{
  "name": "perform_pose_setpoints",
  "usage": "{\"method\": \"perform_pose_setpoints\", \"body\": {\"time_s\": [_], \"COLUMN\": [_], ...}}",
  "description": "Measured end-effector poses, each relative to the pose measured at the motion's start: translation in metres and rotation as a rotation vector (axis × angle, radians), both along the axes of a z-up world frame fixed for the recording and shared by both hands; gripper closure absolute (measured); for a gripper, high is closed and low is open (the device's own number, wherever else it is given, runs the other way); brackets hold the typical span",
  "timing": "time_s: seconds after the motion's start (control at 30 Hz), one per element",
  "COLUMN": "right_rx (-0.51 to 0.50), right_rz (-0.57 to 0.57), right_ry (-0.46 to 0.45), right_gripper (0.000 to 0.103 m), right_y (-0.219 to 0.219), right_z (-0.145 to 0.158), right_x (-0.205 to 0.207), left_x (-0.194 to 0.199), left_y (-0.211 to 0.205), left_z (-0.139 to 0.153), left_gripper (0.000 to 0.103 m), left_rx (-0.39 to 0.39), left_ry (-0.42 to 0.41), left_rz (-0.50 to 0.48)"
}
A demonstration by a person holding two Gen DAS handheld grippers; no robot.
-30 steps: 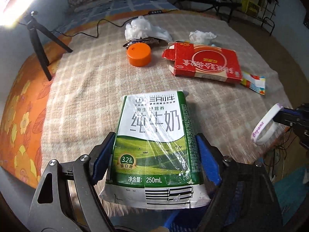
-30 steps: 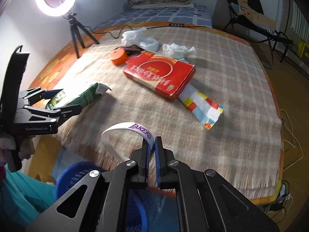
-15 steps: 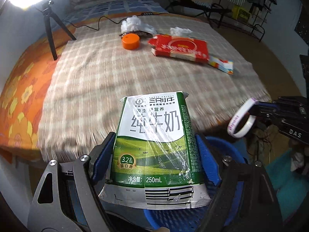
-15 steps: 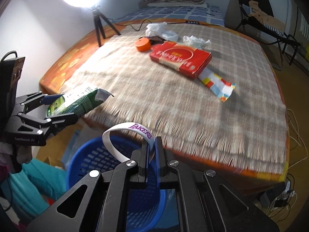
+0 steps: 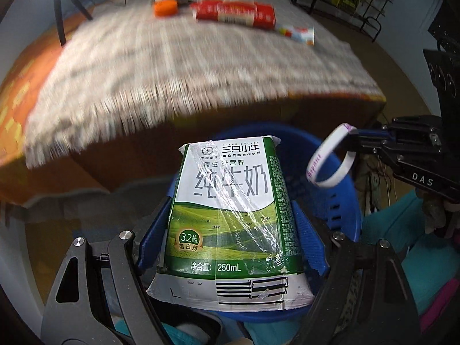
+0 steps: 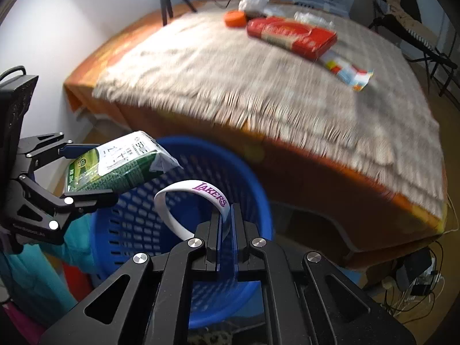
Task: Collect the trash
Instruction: 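Lift the milk carton and wristband and carry both over the blue wastebasket, then open the left tool to drop the milk carton into the wastebasket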
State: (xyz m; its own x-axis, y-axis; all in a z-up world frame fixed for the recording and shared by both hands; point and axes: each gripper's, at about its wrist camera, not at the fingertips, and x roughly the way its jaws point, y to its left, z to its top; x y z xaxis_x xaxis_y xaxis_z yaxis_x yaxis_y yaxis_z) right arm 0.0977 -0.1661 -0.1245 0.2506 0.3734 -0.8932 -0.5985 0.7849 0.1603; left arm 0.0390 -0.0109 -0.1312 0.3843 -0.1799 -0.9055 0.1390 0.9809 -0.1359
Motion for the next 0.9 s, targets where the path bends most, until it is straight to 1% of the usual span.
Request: {"method": "perform_pose_setpoints", "body": {"time_s": [0.1, 0.23, 0.37, 0.63, 0.7, 0.73, 0.77, 0.8, 0.83, 0.9], "right_rx": [-0.027, -0.052, -0.067, -0.088, -0.098, -0.102, -0.105, -0.107, -0.108, -0.095], "right_rz": [0.021, 0.027, 0.03, 0.045, 0.051, 0.051, 0.049, 0.045, 0.041, 0.029], "right_ry": [0.014, 0.042, 0.055, 0.107, 0.111, 0.113, 0.115, 0.121, 0.126, 0.133], "right_gripper": [0.099, 0.099, 0.099, 0.099, 0.099, 0.097, 0.094, 0.084, 0.069, 0.053], "right_y": [0.004, 0.005, 0.005, 0.013, 0.018, 0.018, 0.019, 0.018, 0.014, 0.013], "right_z": [-0.013, -0.028, -0.035, -0.053, -0.055, -0.056, -0.057, -0.058, -0.057, -0.056], "right_x": [-0.005, -0.008, -0.007, -0.009, -0.011, -0.011, -0.011, -0.01, -0.009, -0.008], "left_x": [-0.007, -0.011, -0.012, -0.012, -0.012, -0.011, -0.011, -0.011, -0.01, -0.011], "left_y": [-0.007, -0.014, -0.019, -0.029, -0.031, -0.032, -0.033, -0.032, -0.031, -0.034], "left_z": [-0.015, -0.027, -0.034, -0.058, -0.061, -0.061, -0.063, -0.064, -0.064, -0.066], "left_gripper": [0.02, 0.02, 0.02, 0.019, 0.019, 0.019, 0.019, 0.019, 0.019, 0.019], "left_rx": [0.023, 0.037, 0.04, 0.053, 0.059, 0.059, 0.059, 0.057, 0.053, 0.049], "left_ry": [0.031, 0.054, 0.07, 0.147, 0.151, 0.152, 0.154, 0.157, 0.161, 0.166], "left_rz": [-0.015, -0.031, -0.048, -0.084, -0.084, -0.084, -0.082, -0.08, -0.079, -0.075]}}
